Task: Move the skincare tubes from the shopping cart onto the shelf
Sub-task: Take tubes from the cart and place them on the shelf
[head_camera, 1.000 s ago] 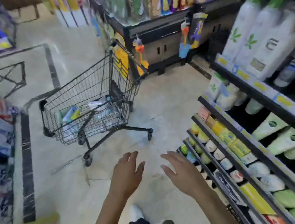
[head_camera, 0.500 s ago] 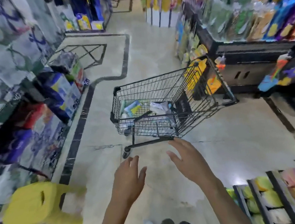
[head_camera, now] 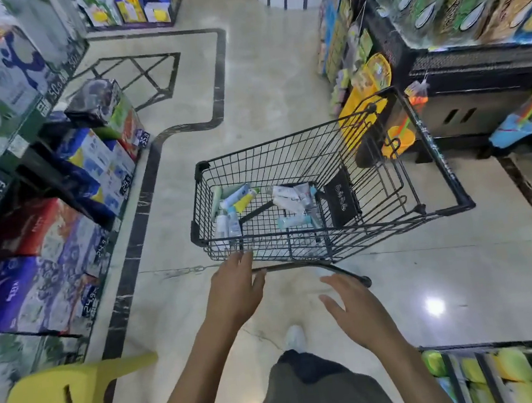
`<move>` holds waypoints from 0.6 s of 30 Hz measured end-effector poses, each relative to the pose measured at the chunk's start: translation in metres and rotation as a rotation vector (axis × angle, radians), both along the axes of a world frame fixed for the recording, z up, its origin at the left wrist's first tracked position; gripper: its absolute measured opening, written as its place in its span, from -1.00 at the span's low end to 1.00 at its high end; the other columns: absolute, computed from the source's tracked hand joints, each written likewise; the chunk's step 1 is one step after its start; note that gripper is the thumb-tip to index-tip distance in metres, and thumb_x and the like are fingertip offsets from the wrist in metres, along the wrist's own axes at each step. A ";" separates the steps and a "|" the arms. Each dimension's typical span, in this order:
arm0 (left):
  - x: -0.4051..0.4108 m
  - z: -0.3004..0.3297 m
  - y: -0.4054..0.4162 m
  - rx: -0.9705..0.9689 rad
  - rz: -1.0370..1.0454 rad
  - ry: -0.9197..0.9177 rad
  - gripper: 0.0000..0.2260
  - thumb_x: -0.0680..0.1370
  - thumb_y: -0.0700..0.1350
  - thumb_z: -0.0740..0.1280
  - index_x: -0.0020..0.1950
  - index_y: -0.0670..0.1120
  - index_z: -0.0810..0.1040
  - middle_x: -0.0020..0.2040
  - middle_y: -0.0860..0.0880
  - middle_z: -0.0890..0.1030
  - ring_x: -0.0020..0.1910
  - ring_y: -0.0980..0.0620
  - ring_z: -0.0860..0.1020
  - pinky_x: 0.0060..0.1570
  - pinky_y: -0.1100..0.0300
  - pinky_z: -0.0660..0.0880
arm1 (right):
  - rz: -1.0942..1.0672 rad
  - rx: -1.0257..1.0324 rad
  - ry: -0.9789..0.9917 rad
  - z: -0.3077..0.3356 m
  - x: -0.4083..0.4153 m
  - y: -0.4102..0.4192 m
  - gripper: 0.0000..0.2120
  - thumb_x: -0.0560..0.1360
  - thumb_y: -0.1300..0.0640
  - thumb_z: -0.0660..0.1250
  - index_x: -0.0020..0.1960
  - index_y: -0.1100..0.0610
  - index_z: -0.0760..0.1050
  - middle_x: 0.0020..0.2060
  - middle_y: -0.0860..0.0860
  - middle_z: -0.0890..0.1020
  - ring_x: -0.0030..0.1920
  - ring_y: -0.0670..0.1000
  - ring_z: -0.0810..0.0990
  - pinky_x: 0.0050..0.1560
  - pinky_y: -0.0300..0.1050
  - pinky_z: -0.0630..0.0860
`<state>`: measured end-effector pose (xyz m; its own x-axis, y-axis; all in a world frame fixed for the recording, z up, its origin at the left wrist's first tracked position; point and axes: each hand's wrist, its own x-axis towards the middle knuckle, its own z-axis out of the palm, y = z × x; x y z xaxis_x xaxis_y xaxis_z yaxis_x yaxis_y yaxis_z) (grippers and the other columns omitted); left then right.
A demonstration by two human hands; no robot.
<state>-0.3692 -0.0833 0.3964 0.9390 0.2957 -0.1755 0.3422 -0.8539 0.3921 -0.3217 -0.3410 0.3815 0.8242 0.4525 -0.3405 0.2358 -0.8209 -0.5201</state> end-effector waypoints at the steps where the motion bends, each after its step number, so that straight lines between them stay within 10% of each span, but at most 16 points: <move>1: 0.016 0.000 0.005 -0.002 0.002 0.006 -0.55 0.65 0.09 0.23 0.49 -0.08 0.40 0.27 -0.10 0.53 0.23 -0.15 0.51 0.14 -0.06 0.52 | -0.006 -0.001 0.005 0.000 0.015 0.003 -0.56 0.68 -0.17 0.16 0.52 -0.09 0.39 0.50 -0.12 0.42 0.51 -0.08 0.33 0.49 -0.10 0.30; 18: 0.181 -0.098 0.107 -0.187 0.215 0.247 -0.67 0.65 0.04 0.23 0.35 -0.10 0.46 0.24 -0.14 0.54 0.21 -0.18 0.51 0.10 -0.11 0.53 | 0.119 -0.058 0.107 -0.065 0.306 0.177 -0.59 0.66 -0.03 0.26 0.49 -0.01 0.42 0.43 -0.01 0.50 0.35 0.08 0.51 0.31 0.01 0.45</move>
<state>-0.1885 0.0235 0.2986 0.7818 0.4231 -0.4580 0.6095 -0.6739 0.4176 -0.0152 -0.1640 0.3166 0.7237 0.5213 -0.4523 0.2784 -0.8202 -0.4998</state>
